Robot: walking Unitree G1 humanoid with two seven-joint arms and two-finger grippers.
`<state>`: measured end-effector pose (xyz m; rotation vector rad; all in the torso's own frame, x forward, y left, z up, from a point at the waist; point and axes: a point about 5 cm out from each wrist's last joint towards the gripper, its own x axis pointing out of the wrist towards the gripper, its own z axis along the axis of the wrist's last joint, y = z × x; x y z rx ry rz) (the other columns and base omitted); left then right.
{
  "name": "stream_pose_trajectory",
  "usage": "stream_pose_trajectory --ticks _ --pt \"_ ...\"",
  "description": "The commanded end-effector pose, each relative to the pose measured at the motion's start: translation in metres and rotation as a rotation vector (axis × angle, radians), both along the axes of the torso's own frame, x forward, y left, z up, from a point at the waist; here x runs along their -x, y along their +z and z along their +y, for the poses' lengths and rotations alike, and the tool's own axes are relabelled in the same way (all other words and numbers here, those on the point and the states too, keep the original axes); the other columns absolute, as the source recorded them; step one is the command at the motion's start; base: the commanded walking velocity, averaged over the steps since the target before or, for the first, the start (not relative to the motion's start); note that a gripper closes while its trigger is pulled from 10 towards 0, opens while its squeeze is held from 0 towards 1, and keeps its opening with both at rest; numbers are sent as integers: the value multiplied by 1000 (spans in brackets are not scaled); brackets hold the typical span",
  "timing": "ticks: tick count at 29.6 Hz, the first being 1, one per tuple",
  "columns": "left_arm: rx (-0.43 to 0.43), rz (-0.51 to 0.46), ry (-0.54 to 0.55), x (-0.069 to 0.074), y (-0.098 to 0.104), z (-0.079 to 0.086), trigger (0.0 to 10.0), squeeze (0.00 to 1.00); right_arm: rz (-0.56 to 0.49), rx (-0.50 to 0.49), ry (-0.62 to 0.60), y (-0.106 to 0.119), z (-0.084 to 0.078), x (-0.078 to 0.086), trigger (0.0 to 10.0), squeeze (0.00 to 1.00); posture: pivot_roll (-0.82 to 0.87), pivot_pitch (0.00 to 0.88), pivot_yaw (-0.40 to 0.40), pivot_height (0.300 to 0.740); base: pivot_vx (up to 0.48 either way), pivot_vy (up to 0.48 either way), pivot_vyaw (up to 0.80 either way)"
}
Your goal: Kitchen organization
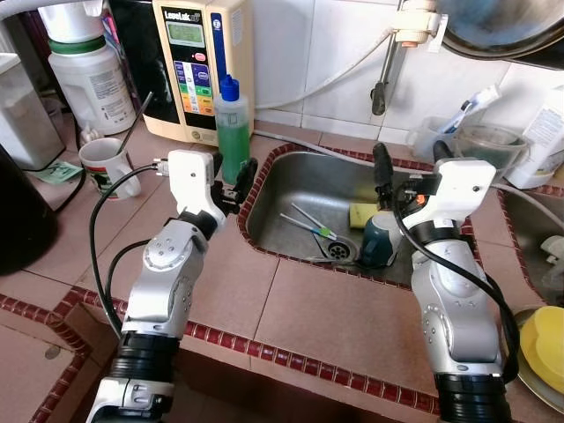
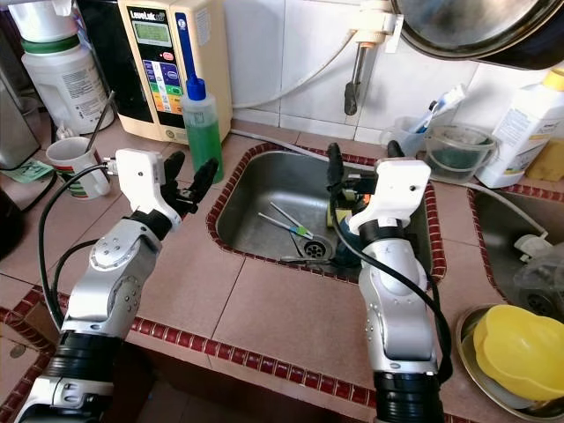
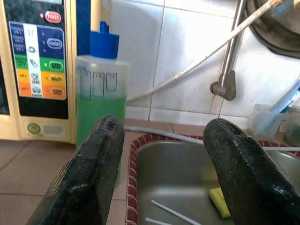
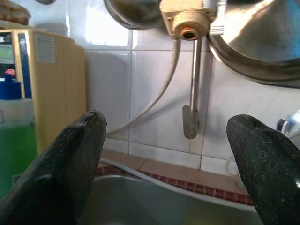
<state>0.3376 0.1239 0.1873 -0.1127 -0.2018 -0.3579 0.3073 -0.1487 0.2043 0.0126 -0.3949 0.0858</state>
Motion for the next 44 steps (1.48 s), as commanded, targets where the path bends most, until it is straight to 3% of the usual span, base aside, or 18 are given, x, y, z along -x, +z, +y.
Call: stream_pose_trajectory --ticks 1,44 --pt "-3 -22 19 2 5 4 10000 0 -3 16 9 4 1 0 10000 0 26 0 -22 740 0 0 0" --pt "-27 -25 8 6 7 4 10000 0 44 45 36 -6 7 -4 10000 0 46 0 -34 740 0 0 0"
